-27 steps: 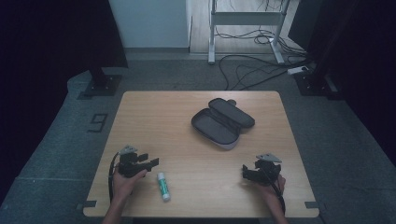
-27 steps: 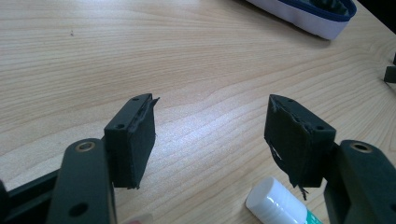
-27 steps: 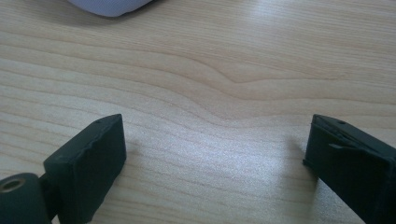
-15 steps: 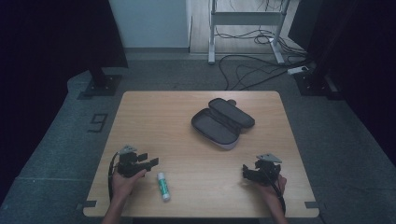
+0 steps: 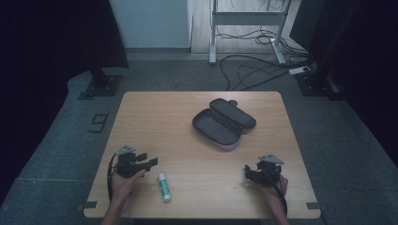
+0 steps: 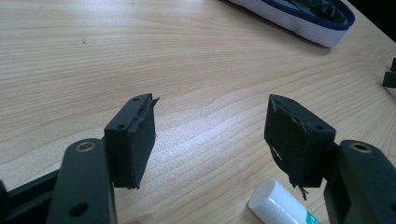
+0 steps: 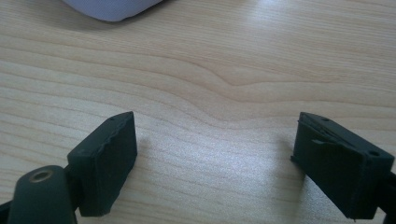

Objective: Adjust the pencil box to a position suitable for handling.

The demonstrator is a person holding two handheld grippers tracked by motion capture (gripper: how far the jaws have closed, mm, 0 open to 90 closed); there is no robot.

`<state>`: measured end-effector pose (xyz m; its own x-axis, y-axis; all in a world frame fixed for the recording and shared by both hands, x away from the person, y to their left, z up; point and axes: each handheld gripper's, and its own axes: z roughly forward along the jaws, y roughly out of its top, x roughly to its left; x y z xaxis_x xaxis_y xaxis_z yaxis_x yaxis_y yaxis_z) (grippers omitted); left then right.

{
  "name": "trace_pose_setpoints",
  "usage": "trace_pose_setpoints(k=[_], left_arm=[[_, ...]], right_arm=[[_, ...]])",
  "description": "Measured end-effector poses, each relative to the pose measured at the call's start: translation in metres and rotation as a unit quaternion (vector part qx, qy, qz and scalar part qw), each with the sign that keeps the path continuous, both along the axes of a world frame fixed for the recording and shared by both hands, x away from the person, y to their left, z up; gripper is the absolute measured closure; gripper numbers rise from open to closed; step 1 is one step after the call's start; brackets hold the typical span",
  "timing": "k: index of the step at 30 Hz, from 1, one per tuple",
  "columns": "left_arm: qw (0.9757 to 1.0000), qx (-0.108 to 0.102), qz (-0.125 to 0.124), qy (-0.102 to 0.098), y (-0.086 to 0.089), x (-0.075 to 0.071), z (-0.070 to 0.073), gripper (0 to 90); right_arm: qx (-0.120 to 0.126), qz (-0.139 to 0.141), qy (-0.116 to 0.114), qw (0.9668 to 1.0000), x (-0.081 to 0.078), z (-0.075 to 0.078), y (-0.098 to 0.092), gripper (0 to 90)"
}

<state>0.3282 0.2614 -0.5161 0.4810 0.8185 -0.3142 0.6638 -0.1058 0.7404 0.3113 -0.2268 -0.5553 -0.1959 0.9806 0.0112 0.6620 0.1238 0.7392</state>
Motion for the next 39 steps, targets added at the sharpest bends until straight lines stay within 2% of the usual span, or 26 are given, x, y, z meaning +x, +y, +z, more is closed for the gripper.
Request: trace_pose_setpoints(k=[6, 8, 17, 39], left_arm=[[1.0, -0.002, 0.001, -0.002, 0.001, 0.0, 0.002, 34.0], [0.9999, -0.013, 0.006, -0.004, 0.002, 0.0, 0.003, 33.8], [0.9996, -0.025, 0.01, -0.006, 0.003, 0.0, 0.006, 33.9], [0.9997, -0.018, 0.008, -0.014, 0.003, 0.002, 0.011, 34.8]], right_arm=[[0.0, 0.0, 0.0, 1.0, 0.0, 0.0, 0.0, 13.8], [0.002, -0.001, 0.0, 1.0, 0.0, 0.0, -0.001, 14.4], [0.007, -0.006, 0.0, 1.0, -0.001, 0.001, -0.001, 15.5], [0.027, 0.003, -0.017, 0.9995, -0.003, 0.008, 0.001, 23.0]])
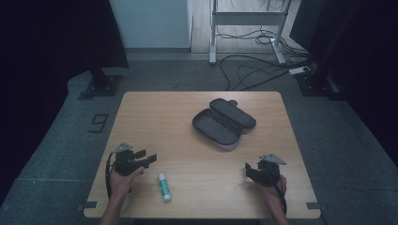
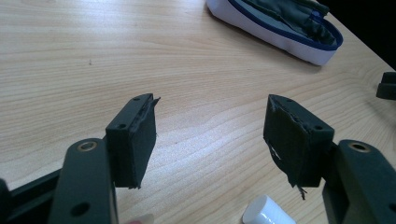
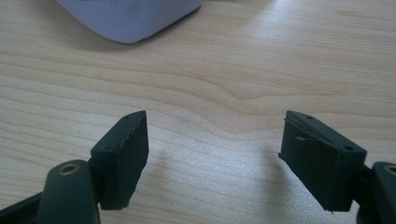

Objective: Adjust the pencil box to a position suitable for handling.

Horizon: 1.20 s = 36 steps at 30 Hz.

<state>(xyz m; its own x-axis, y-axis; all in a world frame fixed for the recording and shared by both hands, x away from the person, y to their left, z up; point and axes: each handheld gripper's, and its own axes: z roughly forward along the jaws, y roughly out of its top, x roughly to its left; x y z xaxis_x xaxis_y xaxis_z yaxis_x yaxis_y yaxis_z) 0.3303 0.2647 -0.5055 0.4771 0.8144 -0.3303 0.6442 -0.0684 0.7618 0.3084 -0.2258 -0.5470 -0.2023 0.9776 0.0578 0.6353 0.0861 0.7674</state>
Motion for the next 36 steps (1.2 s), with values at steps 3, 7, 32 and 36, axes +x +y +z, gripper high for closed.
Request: trace_pose_setpoints(k=[3, 7, 32, 36], left_arm=[[1.0, 0.0, -0.003, 0.0, 0.0, 0.001, 0.001, 35.4], [1.0, -0.004, -0.006, 0.001, -0.001, 0.001, 0.002, 35.8], [0.9998, -0.01, -0.015, -0.001, -0.025, 0.036, 0.015, 35.7], [0.9994, -0.031, -0.016, 0.008, -0.029, 0.043, 0.017, 35.3]], right_arm=[[0.002, 0.0, -0.002, 1.0, -0.001, 0.001, 0.001, 23.5], [0.004, 0.002, -0.006, 1.0, -0.001, 0.003, 0.002, 24.3], [0.03, 0.016, -0.025, 0.9991, 0.014, 0.02, 0.012, 27.0], [0.033, 0.019, -0.026, 0.9989, 0.018, 0.022, 0.013, 27.5]])
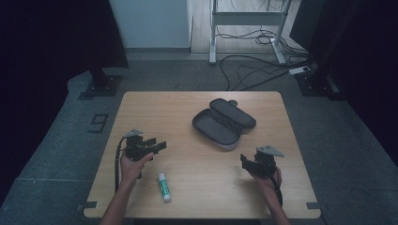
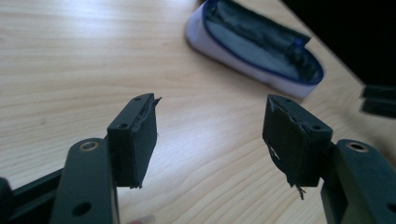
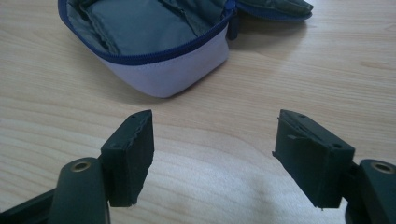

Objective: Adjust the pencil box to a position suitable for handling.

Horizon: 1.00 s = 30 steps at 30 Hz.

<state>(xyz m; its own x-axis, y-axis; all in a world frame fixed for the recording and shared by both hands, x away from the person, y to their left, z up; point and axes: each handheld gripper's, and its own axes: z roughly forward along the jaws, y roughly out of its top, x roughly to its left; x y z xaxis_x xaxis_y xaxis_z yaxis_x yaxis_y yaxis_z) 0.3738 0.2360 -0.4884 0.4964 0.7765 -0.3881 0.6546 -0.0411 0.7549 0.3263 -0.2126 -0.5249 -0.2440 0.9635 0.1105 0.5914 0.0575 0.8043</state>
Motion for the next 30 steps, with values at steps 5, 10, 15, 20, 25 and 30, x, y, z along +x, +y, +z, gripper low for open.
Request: trace_pose_setpoints(k=[5, 10, 15, 20, 25, 30], left_arm=[[0.9998, 0.017, -0.003, -0.013, -0.008, 0.008, 0.007, 35.3], [0.9992, 0.033, 0.004, -0.021, -0.011, 0.02, 0.007, 35.9], [0.999, 0.038, 0.007, -0.02, -0.014, 0.032, 0.002, 37.5], [0.9995, 0.029, 0.011, -0.01, -0.018, 0.042, -0.002, 37.2], [0.9997, 0.022, 0.014, -0.001, -0.024, 0.051, -0.005, 37.3], [0.9996, 0.025, 0.01, 0.006, -0.029, 0.059, -0.006, 37.4]], right_arm=[[0.015, -0.001, 0.002, 0.9999, 0.006, -0.001, -0.001, 28.2], [0.03, -0.003, 0.002, 0.9995, 0.012, 0.001, -0.004, 28.7], [0.036, -0.003, -0.004, 0.9993, 0.02, 0.006, -0.005, 30.0], [0.037, -0.003, 0.0, 0.9993, 0.025, 0.007, -0.004, 30.1], [0.044, -0.005, -0.002, 0.999, 0.032, 0.01, -0.002, 31.6], [0.047, -0.003, -0.001, 0.9989, 0.038, 0.011, 0.002, 31.7]])
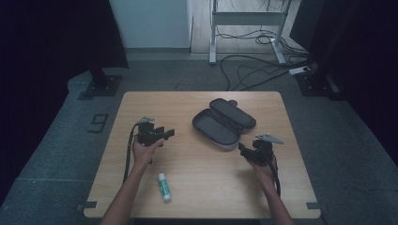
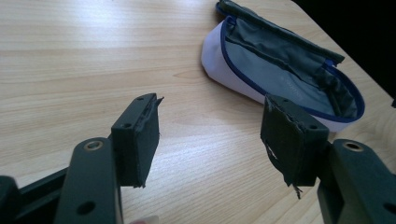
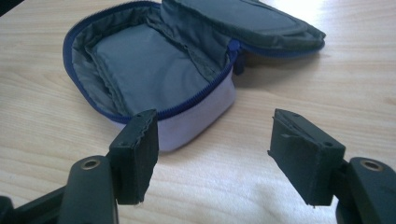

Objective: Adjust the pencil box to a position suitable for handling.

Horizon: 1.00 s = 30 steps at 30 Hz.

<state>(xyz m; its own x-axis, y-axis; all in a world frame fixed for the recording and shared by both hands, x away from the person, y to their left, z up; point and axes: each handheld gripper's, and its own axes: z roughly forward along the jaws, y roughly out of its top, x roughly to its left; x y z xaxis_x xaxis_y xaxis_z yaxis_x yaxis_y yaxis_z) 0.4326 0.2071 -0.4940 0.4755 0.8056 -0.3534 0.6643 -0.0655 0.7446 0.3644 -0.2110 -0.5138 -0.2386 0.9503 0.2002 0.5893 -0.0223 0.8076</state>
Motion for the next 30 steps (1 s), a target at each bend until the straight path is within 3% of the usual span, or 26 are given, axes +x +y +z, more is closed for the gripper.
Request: trace_pose_setpoints(k=[8, 14, 19, 24, 30], left_arm=[[0.9999, 0.011, 0.0, 0.001, -0.009, 0.009, 0.0, 37.3], [0.9996, 0.024, -0.015, 0.009, -0.025, 0.016, -0.002, 37.1], [0.9996, 0.014, -0.019, 0.012, -0.037, 0.021, -0.004, 37.2], [0.999, 0.029, -0.027, 0.022, -0.047, 0.025, -0.01, 37.0], [0.999, 0.029, -0.029, 0.02, -0.053, 0.03, -0.007, 36.9]], right_arm=[[-0.005, -0.003, 0.003, 1.0, 0.015, 0.005, 0.005, 33.0], [-0.009, -0.011, 0.009, 0.9999, 0.034, 0.005, 0.01, 35.3], [-0.023, -0.013, 0.019, 0.9995, 0.049, 0.003, 0.015, 37.1], [-0.012, -0.024, 0.025, 0.9993, 0.063, -0.003, 0.013, 39.9], [0.002, -0.032, 0.044, 0.9985, 0.07, -0.014, 0.009, 40.7]])
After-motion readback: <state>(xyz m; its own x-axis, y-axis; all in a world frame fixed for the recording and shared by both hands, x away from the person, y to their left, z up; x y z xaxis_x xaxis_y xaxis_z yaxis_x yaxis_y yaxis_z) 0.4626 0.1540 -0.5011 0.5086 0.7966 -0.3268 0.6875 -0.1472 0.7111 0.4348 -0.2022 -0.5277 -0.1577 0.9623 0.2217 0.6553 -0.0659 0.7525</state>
